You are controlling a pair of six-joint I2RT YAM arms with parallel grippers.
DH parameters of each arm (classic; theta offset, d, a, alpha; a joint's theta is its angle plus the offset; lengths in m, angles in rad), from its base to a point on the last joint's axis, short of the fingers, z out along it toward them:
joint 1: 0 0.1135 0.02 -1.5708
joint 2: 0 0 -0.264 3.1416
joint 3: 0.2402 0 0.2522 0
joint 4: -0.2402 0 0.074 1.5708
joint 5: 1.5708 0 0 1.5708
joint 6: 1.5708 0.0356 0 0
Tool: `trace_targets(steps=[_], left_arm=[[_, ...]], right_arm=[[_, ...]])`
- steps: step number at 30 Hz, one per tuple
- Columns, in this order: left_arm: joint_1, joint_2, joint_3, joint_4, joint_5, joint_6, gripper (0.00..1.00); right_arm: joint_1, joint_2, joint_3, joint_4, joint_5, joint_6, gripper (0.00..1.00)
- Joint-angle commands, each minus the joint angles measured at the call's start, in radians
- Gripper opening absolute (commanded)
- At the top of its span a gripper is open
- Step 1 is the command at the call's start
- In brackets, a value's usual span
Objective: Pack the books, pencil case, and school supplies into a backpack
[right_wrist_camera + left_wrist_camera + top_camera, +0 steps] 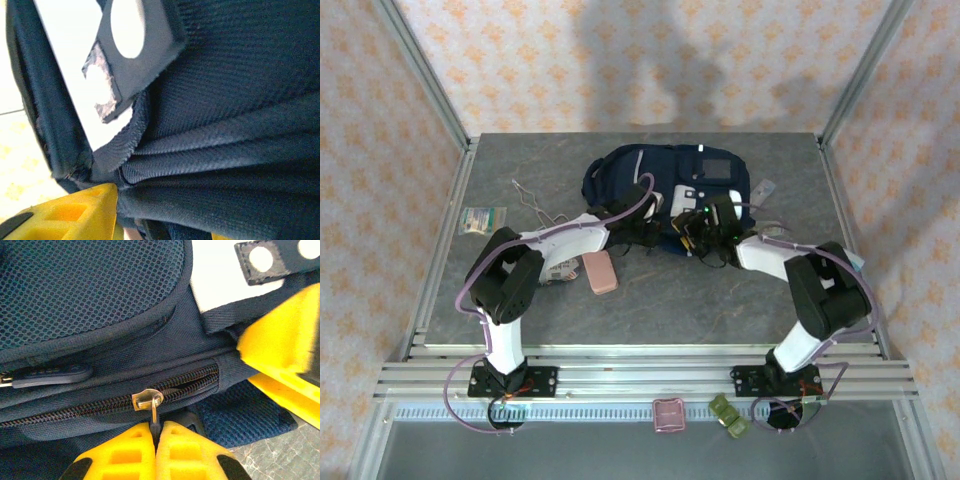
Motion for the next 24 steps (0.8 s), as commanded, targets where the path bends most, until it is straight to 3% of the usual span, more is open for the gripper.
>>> trace_targets(steps=[1,2,7,10,16,24], left_arm=[[-0.014,-0.050,-0.001,0.012,-0.071,0.018,0.00],[-0.014,-0.045,0.003,0.007,-0.088,0.019,0.00],[-0.013,-0.033,0.001,-0.007,-0.182,0.019,0.00],[-0.011,-0.037,-0.006,-0.035,-0.277,0.028,0.00],[0.044,-0.073,-0.041,-0.056,-0.379,0.030,0.00],[0.170,-0.150,-0.084,-0.054,-0.361,0.046,0.00]], right_arm=[[-0.004,0.053,0.027,0.041,0.034,0.119,0.49],[-0.005,0.061,0.028,0.043,0.045,0.133,0.47],[-0.007,0.073,0.028,0.016,0.129,0.144,0.15],[-0.016,0.058,0.023,0.013,0.131,0.115,0.00],[-0.020,-0.028,-0.008,-0.008,0.170,0.048,0.00],[-0.078,-0.089,0.015,-0.075,0.200,-0.085,0.00]])
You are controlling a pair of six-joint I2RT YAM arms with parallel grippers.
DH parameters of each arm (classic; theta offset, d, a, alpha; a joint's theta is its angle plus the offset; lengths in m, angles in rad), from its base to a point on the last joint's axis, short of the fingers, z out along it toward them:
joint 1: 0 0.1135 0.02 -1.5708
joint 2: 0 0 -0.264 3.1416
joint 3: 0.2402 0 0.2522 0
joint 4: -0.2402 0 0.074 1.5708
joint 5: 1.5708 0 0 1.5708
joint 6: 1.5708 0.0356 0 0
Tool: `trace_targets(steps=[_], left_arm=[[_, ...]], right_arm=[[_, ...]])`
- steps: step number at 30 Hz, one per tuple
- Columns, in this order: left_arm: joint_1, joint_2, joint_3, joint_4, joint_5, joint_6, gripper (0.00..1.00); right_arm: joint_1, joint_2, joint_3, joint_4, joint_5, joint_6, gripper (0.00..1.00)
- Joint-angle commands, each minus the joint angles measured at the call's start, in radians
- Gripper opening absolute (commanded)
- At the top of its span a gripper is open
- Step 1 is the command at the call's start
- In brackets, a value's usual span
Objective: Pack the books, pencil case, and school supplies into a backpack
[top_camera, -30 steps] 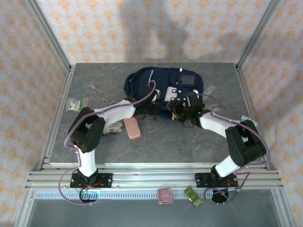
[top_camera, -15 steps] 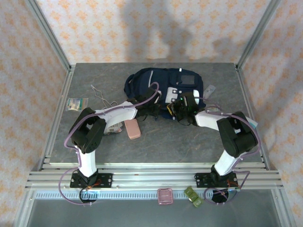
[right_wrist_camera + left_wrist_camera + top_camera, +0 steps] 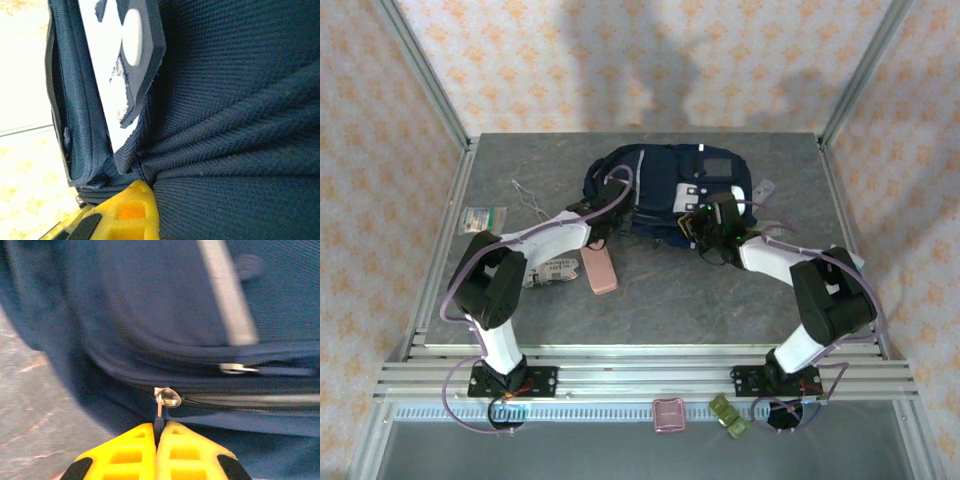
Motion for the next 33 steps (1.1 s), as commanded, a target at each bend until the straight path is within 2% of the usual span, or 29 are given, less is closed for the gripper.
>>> trace_targets(steps=[1,3,7,11,14,15,18,21,26,33], left_arm=[[0.046,-0.064,-0.010,-0.036,-0.065,0.019,0.00],[0.024,-0.078,-0.010,-0.036,-0.011,0.021,0.00],[-0.041,-0.095,-0.010,-0.035,0.018,0.038,0.00],[-0.092,-0.099,0.005,-0.047,0.116,0.026,0.00],[-0.144,-0.092,0.011,-0.024,0.157,0.008,0.00],[-0.159,-0.085,0.015,-0.006,0.167,-0.003,0.00],[-0.189,-0.045,0.038,0.051,0.195,-0.049,0.00],[-0.202,0.004,0.077,0.068,0.208,-0.076,0.00],[-0.215,0.048,0.121,0.057,0.226,-0.064,0.00],[-0.225,0.056,0.150,0.030,0.222,-0.043,0.00]], right_arm=[[-0.072,-0.022,0.043,-0.108,0.132,-0.111,0.00],[-0.091,-0.008,0.103,-0.168,0.146,-0.157,0.00],[-0.125,0.007,0.187,-0.235,0.160,-0.238,0.00],[-0.163,0.057,0.290,-0.345,0.199,-0.324,0.00],[-0.190,0.096,0.325,-0.362,0.219,-0.344,0.00],[-0.199,0.116,0.341,-0.366,0.197,-0.345,0.04],[-0.194,0.143,0.364,-0.372,0.087,-0.335,0.30],[-0.162,0.076,0.295,-0.342,0.008,-0.300,0.41],[-0.107,-0.054,0.148,-0.316,-0.037,-0.242,0.47],[-0.074,-0.043,0.080,-0.199,-0.088,-0.175,0.48]])
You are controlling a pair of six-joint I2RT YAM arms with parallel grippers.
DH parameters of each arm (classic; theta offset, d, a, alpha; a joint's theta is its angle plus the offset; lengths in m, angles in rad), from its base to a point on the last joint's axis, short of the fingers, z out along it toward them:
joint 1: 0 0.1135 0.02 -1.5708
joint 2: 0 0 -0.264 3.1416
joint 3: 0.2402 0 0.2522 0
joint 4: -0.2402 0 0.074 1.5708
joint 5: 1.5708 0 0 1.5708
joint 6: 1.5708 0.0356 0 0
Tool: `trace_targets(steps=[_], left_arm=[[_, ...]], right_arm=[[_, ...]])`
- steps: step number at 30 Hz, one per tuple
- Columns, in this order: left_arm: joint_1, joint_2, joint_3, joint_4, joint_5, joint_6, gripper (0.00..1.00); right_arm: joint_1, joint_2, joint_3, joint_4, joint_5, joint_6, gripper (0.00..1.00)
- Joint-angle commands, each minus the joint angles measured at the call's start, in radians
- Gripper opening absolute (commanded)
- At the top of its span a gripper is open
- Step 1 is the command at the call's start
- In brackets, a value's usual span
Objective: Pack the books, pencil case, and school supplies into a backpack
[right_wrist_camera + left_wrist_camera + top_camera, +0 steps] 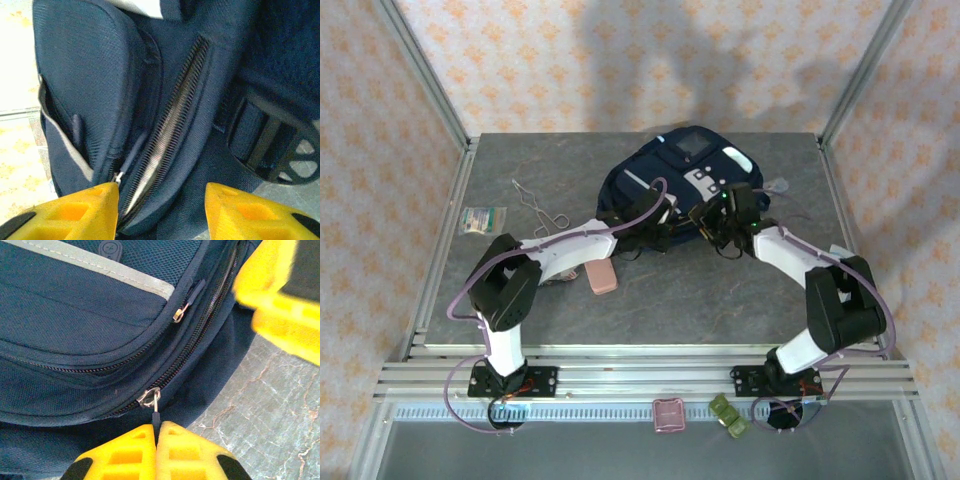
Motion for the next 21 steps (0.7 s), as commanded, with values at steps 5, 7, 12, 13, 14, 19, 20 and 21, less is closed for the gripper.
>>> trace_targets(steps=[5,7,12,13,14,19,20,21], left_arm=[[-0.016,-0.019,0.033,0.023,0.017,0.011,0.00],[-0.020,-0.019,0.028,0.025,0.016,0.013,0.00],[-0.021,-0.015,0.017,0.012,-0.016,0.025,0.00],[-0.020,-0.015,0.014,0.003,-0.044,0.031,0.00],[-0.021,-0.014,0.011,-0.009,-0.077,0.039,0.00],[0.019,-0.025,-0.038,-0.043,-0.215,0.068,0.00],[0.036,-0.034,-0.057,-0.039,-0.226,0.074,0.00],[0.051,-0.043,-0.072,-0.034,-0.230,0.079,0.00]], right_arm=[[0.018,0.091,0.037,0.102,-0.001,0.062,0.48],[0.023,0.118,0.048,0.132,0.004,0.076,0.45],[0.028,0.198,0.085,0.142,0.052,0.070,0.12],[0.029,0.200,0.082,0.146,0.060,0.065,0.04],[0.029,0.195,0.075,0.148,0.068,0.065,0.00],[0.025,0.137,0.042,0.153,0.103,0.052,0.00],[0.022,0.126,0.040,0.146,0.108,0.048,0.00],[0.020,0.116,0.037,0.142,0.113,0.045,0.00]])
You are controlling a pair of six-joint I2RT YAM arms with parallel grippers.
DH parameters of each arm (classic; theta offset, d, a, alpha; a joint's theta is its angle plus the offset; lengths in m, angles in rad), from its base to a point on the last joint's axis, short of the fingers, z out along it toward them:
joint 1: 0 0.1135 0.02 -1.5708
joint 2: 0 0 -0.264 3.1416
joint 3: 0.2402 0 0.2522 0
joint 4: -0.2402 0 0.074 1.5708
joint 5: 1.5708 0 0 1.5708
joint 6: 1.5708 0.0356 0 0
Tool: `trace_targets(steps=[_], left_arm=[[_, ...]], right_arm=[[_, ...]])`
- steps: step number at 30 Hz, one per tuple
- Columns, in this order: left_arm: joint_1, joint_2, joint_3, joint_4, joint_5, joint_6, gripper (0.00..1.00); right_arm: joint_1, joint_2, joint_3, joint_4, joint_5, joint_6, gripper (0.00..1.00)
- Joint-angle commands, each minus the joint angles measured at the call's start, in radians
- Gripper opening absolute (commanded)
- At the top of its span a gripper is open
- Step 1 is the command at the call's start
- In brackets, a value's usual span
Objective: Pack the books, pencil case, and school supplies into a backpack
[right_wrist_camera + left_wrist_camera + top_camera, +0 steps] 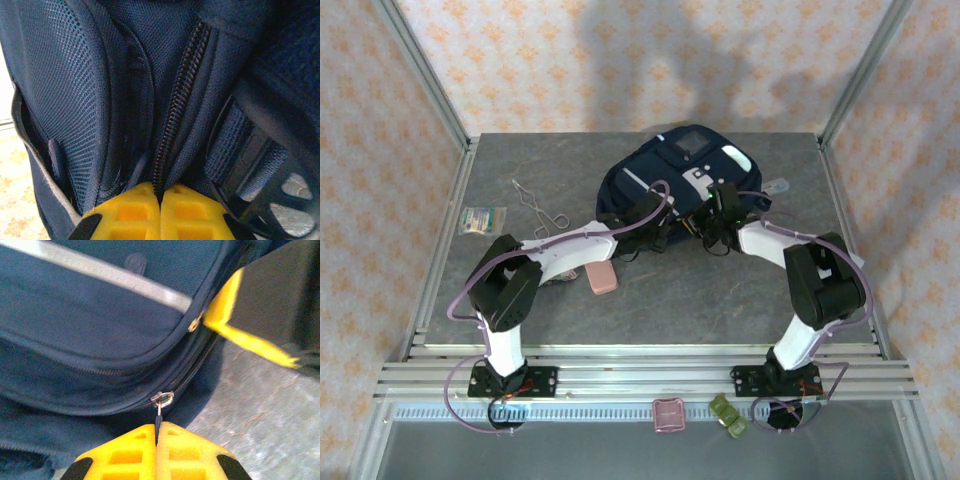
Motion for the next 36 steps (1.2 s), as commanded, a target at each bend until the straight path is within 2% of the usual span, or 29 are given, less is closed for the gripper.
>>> trace_targets(steps=[1,3,8,11,14,18,23,27,32,36], left_arm=[[0.064,-0.051,-0.058,-0.028,-0.111,0.042,0.00],[0.086,-0.075,-0.079,-0.024,-0.088,0.051,0.00],[0.078,-0.094,-0.063,0.006,0.080,0.072,0.00],[0.078,-0.078,-0.040,-0.002,0.124,0.073,0.00],[0.078,-0.038,-0.008,-0.037,0.148,0.083,0.12],[0.078,0.015,0.028,-0.071,0.135,0.083,0.21],[0.079,0.051,0.049,-0.085,0.112,0.087,0.27],[0.078,0.067,0.078,-0.113,0.105,0.075,0.35],[0.079,0.041,0.077,-0.083,0.137,0.036,0.53],[0.078,0.104,0.150,-0.160,0.114,0.014,0.56]], right_arm=[[-0.013,-0.060,-0.019,0.031,0.098,-0.029,0.00],[-0.016,-0.064,-0.025,0.033,0.093,-0.034,0.00],[-0.011,-0.052,-0.030,0.048,0.067,-0.033,0.00],[-0.009,-0.054,-0.033,0.054,0.065,-0.027,0.00],[-0.010,-0.055,-0.032,0.048,0.068,-0.029,0.00],[-0.009,-0.055,-0.031,0.047,0.068,-0.030,0.00],[-0.010,-0.051,-0.030,0.054,0.063,-0.024,0.00],[-0.007,-0.046,-0.027,0.055,0.057,-0.027,0.00],[0.000,-0.055,-0.040,0.070,0.046,-0.031,0.00],[0.005,-0.065,-0.052,0.084,0.034,-0.028,0.00]])
